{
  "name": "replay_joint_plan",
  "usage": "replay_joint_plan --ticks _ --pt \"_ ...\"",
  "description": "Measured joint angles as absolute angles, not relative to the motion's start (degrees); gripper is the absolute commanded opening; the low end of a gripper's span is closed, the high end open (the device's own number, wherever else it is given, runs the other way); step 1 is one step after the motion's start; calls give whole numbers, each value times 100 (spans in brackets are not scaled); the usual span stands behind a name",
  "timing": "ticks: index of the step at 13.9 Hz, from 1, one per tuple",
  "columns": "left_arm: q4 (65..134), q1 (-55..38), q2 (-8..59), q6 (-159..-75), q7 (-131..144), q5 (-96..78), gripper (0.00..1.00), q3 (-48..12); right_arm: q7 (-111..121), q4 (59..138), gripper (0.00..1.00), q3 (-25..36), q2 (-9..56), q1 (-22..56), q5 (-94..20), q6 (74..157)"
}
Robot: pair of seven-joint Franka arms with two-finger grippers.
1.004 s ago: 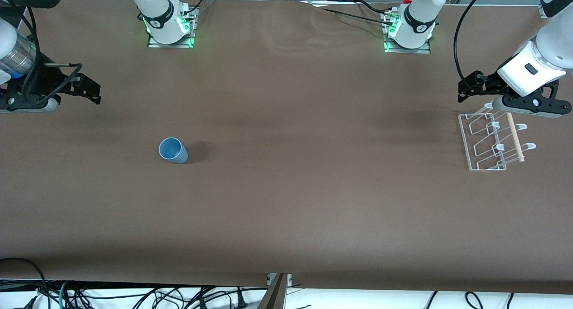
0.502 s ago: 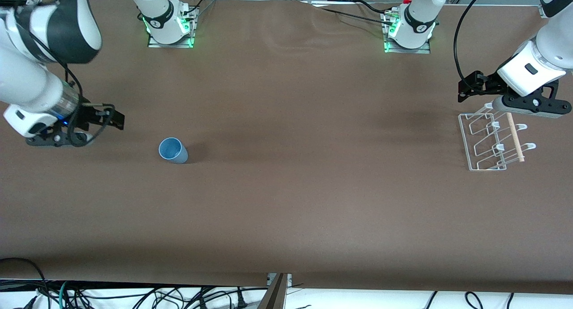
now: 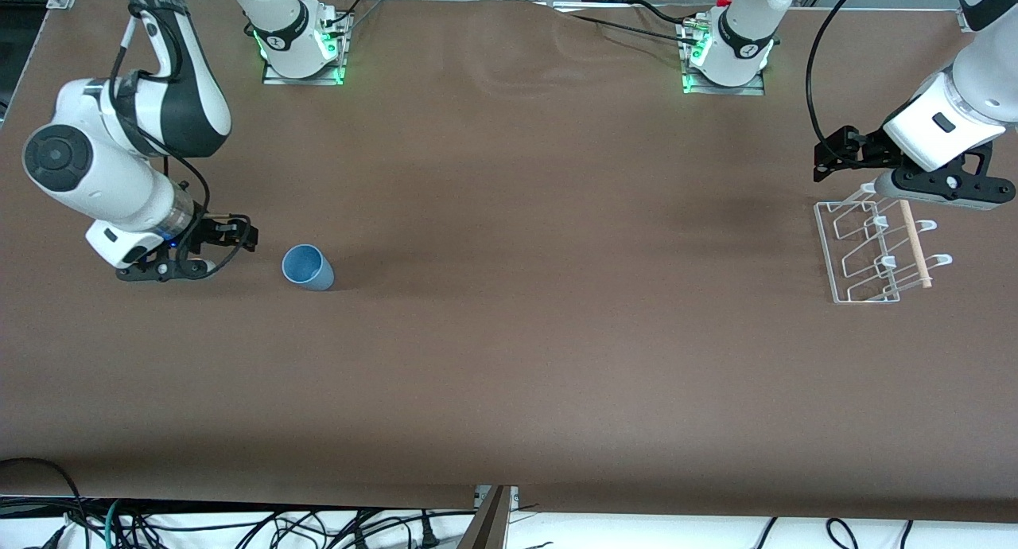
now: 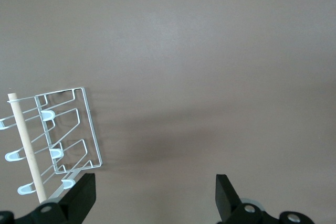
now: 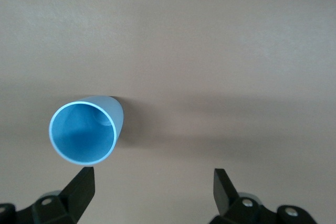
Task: Transfer cup to left arm and place on rack
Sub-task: 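Reach the right gripper down toward the light blue cup, then close the right gripper on the blue cup's rim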
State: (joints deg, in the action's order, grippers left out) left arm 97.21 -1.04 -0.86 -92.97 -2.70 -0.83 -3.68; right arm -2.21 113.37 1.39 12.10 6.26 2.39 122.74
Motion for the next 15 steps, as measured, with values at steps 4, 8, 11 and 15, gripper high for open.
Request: replay_joint_plan --ticks 4,8,11,15 --pt "9721 -104 -87 -9297 -270 -83 100 -367 -305 11657 100 96 1589 637 20 12801" --pt "9721 -104 -86 -9297 -270 -83 100 -367 -345 11658 100 46 1804 668 -200 12897" --pt "9721 -104 -86 -9297 -270 -83 100 -367 -379 11661 99 24 1880 709 -209 12917" --pt "9721 -104 -86 -9297 -270 -83 100 -367 -383 11670 41 16 2016 715 -211 12972"
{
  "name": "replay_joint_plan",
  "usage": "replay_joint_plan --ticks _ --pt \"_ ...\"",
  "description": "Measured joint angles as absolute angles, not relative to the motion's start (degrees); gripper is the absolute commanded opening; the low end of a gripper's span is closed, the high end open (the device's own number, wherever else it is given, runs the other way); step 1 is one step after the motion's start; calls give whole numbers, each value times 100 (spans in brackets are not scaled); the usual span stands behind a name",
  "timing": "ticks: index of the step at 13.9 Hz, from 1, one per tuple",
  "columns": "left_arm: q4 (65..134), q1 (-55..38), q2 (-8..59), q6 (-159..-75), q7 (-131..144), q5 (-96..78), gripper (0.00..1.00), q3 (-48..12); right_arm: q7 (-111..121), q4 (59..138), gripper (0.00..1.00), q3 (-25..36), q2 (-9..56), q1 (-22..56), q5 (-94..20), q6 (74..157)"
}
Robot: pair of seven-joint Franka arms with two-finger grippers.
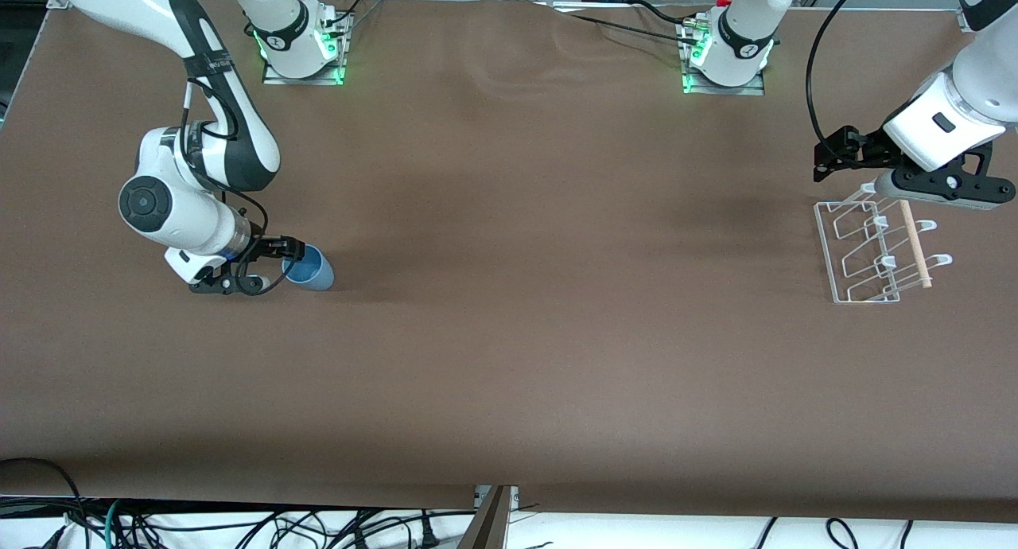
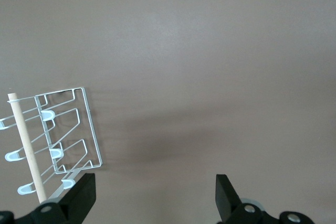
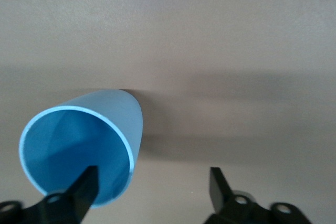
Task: Transfer cup to left arm and place on rack
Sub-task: 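Close the right gripper on the blue cup's rim, then lift the cup and carry it toward the table's middle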
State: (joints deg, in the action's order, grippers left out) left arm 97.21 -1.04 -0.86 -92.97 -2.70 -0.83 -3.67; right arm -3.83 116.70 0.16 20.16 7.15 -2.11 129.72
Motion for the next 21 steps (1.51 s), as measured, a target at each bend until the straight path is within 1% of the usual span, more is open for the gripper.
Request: replay_joint_plan --ticks 1,2,3,5,10,13,15,17,19,21 --pt "9721 -104 -86 -9297 -270 -83 100 -367 -383 11671 25 11 2045 716 -212 12979" --pt "9721 -104 -86 -9297 -270 -83 100 -367 -384 11671 17 7 2066 717 -214 12981" --pt "9721 -104 -86 -9297 -270 -83 100 -367 -384 11671 14 4 2078 721 -214 12983" --pt "9721 -104 -86 -9297 -270 -83 100 -367 -413 11670 0 0 2089 754 -238 12986" --pt "9721 -104 -86 -9297 -270 -83 100 -367 -471 11591 0 -78 2120 802 -367 13019" --pt "9721 -104 -86 -9297 -270 -83 100 -367 -471 11325 0 -93 2152 806 -469 13037" --pt "9721 -104 -86 -9297 -270 -83 100 -367 -468 10995 0 -172 2165 813 -1036 12916" --pt "9721 -103 -86 -9296 -270 -83 100 -367 -469 10482 0 -238 2228 895 -1674 12519" --pt "9721 -104 -86 -9295 -270 -83 100 -367 -706 9989 0 -258 2353 1087 -2240 12225" --pt "9721 -103 -86 -9295 -270 -83 100 -367 -1144 9631 0 -283 2495 1335 -2499 12188"
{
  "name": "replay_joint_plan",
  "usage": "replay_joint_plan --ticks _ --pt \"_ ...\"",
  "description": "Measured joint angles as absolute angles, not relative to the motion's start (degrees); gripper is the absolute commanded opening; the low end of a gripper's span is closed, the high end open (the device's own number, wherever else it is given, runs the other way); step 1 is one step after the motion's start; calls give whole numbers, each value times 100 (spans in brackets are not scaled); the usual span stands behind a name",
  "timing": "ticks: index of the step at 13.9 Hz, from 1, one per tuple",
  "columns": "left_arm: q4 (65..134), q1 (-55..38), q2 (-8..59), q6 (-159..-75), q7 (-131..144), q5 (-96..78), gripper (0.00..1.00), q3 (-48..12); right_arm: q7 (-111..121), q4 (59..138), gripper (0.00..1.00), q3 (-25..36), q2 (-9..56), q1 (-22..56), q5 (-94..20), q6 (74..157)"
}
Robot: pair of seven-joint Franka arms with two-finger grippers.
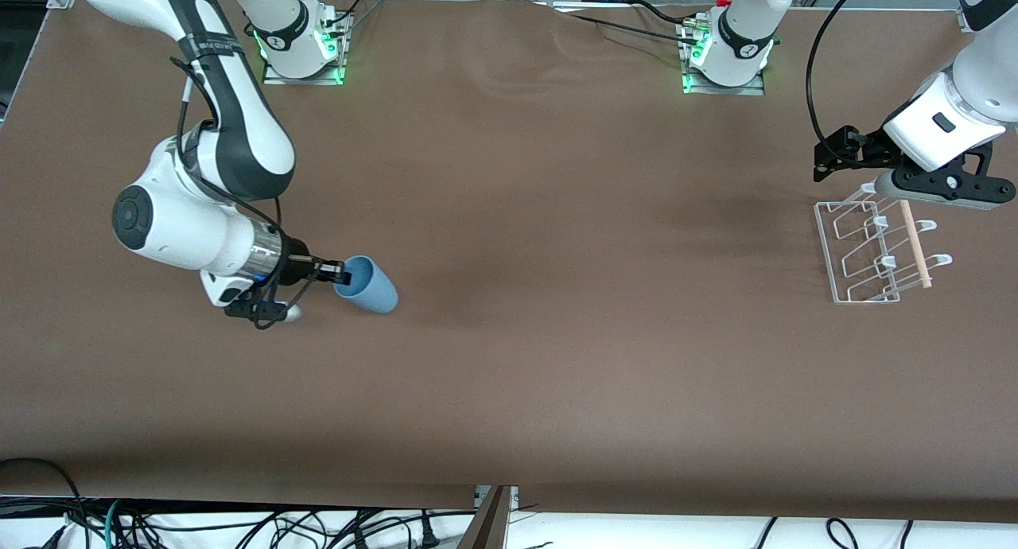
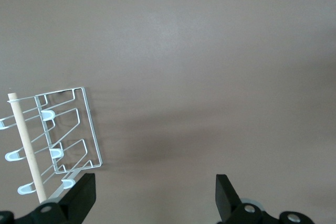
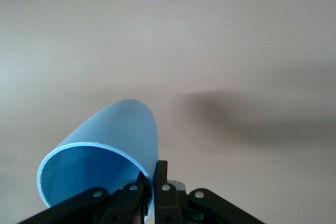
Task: Transfer cup to left arm and place on rack
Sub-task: 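Lift the cup and carry it toward the table's middle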
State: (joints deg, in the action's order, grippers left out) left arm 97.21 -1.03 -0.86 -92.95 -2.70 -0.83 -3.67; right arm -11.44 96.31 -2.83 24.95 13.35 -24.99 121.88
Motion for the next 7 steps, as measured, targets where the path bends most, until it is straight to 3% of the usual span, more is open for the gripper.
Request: replay_joint_plan --ticks 3,7 --pt "9721 -103 -86 -9294 -270 -83 100 -367 -1642 9115 0 -353 2723 1699 -2784 12192" --pt "9723 -106 12 -9279 -270 -436 100 -370 -1775 8541 0 -472 3019 1857 -3977 12194"
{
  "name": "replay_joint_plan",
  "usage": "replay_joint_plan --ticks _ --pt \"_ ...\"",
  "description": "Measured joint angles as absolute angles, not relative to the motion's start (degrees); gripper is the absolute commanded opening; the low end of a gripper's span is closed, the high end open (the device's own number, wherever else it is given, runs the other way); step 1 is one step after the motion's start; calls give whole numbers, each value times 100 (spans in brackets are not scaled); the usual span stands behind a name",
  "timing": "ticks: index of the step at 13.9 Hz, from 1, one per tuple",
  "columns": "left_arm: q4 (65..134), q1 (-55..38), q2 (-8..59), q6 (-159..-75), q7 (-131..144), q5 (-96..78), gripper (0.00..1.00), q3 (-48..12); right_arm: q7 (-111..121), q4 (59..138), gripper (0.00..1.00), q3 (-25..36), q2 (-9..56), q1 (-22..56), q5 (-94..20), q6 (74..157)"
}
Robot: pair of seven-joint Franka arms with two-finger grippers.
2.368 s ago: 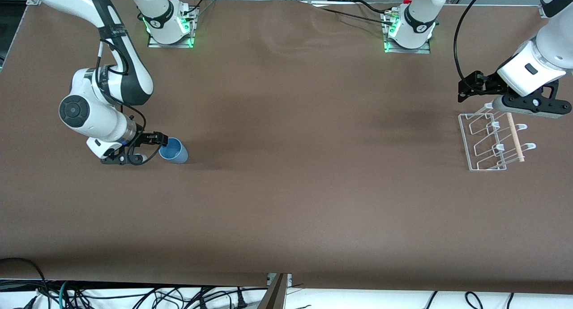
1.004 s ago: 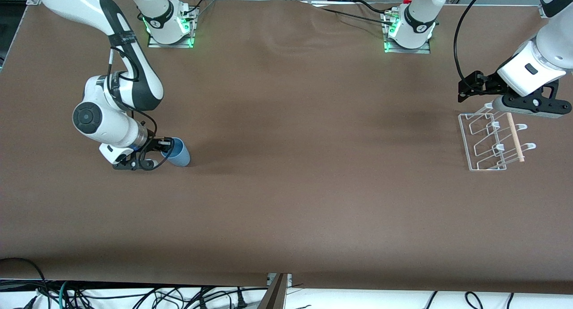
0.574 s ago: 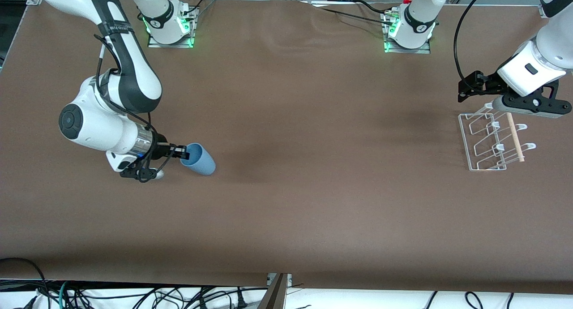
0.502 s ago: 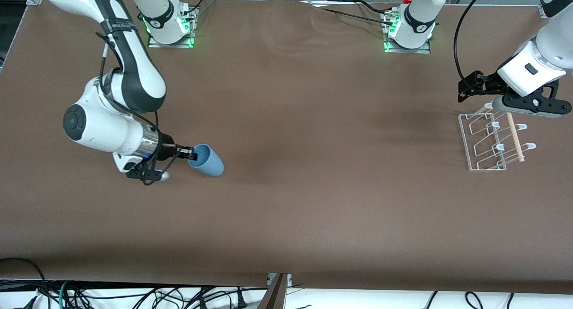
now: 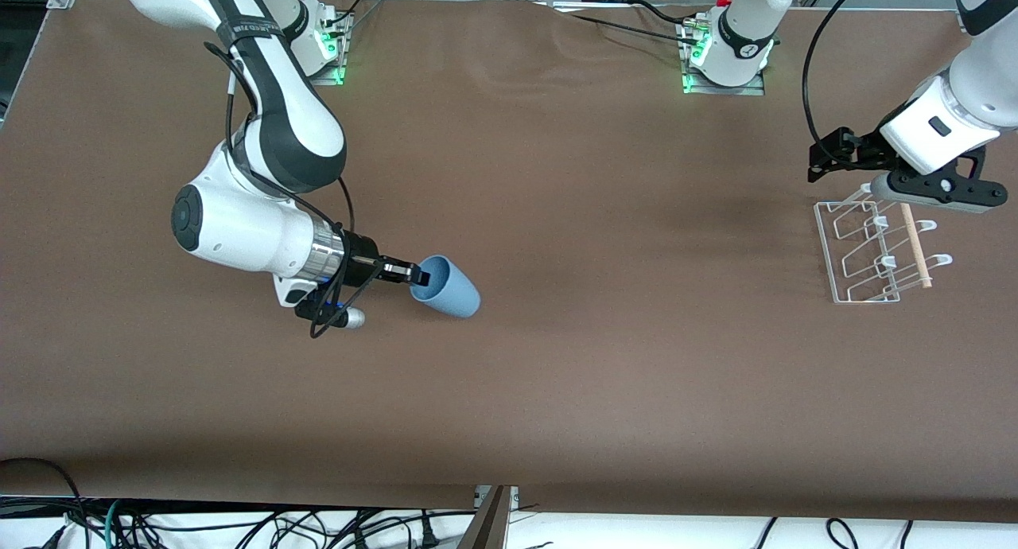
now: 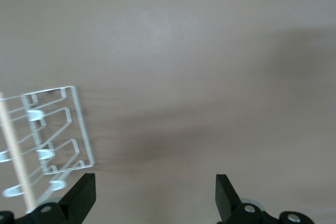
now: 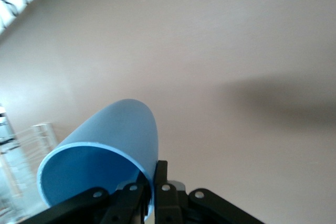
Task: Transfer cup to left arm and place on rack
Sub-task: 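Lift the cup and carry it toward the table's middle, then hold the cup with the right gripper while the left gripper reaches it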
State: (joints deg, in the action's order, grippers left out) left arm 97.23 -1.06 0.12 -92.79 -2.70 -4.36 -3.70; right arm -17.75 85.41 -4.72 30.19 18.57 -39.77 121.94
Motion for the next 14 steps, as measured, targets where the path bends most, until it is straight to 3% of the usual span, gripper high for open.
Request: replay_joint_plan --ticks 3,10,14 --pt "9622 -157 359 -9321 -549 -1074 100 -378 -1858 8239 0 -535 3273 1971 -4388 12193" --pt "8456 -285 1936 -9542 -3159 -2688 100 -394 -2749 7744 0 -653 3641 2824 -4663 12813" --pt "8335 -675 2219 -9887 -4341 -3304 100 -408 -2755 7533 0 -896 3782 2892 -5211 12927"
